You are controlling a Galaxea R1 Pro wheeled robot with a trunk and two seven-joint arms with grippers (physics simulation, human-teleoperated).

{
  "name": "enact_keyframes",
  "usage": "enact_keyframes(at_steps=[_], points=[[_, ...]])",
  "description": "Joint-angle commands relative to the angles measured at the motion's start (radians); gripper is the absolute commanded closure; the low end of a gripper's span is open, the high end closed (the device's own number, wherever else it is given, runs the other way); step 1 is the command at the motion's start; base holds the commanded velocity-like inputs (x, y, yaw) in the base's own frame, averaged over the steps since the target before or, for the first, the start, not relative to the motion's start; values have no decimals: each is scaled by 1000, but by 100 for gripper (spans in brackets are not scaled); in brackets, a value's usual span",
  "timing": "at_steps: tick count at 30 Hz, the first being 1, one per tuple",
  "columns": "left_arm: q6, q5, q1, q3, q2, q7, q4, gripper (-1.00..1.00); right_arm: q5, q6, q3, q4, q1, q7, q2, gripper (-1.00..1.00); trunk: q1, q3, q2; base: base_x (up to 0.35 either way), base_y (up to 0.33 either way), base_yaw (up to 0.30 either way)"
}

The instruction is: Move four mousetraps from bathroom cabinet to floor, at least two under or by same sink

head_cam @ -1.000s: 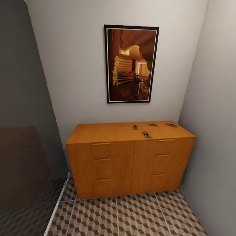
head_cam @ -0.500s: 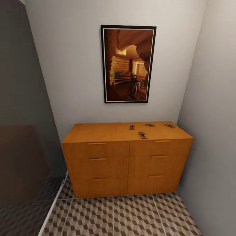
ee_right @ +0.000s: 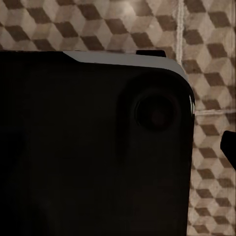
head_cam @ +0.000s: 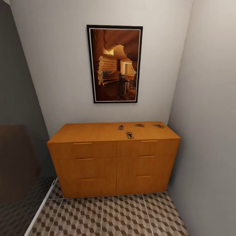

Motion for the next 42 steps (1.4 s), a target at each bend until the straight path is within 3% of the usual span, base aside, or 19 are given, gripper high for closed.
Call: enact_keyframes(at_steps=[1,12,42], points=[[-4,0,0,0,0,0,0,-100,0,-2,0,0,0,-1,0,-100,0,-1,0,0,-339,0],[-4,0,0,0,0,0,0,-100,0,-2,0,0,0,-1,0,-100,0,-1,0,0,-213,0],[-4,0,0,2,2,0,0,-100,0,-2,1,1,0,-1,0,-100,0,-1,0,108,-6,0]])
